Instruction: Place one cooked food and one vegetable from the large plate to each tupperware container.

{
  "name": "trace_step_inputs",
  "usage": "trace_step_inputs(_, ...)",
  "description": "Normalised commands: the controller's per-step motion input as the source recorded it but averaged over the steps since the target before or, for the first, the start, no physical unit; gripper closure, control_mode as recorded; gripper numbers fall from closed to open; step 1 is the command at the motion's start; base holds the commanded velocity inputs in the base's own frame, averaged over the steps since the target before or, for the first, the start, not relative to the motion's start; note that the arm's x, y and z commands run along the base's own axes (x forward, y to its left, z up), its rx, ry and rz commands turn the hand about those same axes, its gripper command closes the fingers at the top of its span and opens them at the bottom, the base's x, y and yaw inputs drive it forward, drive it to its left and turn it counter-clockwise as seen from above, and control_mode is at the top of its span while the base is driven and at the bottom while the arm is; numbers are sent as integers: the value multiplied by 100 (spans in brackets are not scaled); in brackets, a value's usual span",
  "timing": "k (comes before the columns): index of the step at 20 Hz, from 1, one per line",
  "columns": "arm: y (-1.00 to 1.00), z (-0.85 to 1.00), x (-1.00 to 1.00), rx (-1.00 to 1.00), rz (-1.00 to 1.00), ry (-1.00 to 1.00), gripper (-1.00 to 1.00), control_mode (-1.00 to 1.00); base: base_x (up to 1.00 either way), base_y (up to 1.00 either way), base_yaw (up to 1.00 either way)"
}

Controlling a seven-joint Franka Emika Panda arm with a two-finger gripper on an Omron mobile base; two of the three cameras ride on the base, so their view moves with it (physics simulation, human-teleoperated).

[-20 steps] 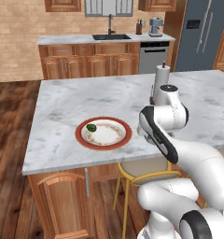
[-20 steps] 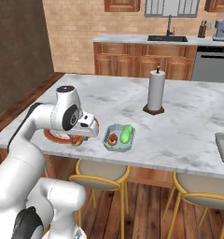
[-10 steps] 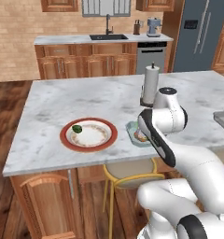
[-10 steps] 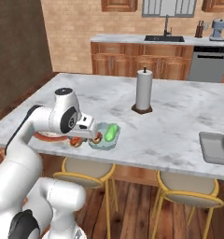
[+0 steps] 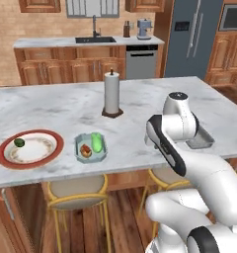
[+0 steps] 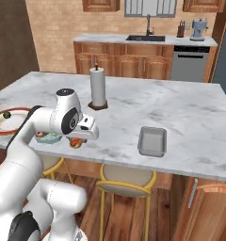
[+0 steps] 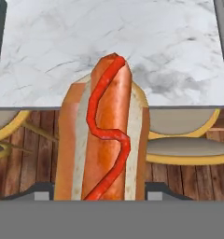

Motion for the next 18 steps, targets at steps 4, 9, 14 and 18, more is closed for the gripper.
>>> trace_step_inputs(4, 0, 0, 0, 0, 0, 0, 100, 100, 7, -100, 0)
trace_step_inputs(9, 0, 0, 0, 0, 0, 0, 100, 100, 19, -100, 0)
trace_step_inputs(14, 0, 0, 0, 0, 0, 0, 100, -100, 11, -20, 0)
trace_step_inputs(18, 2, -4, 66, 0, 5, 0, 100, -100, 0, 0, 0)
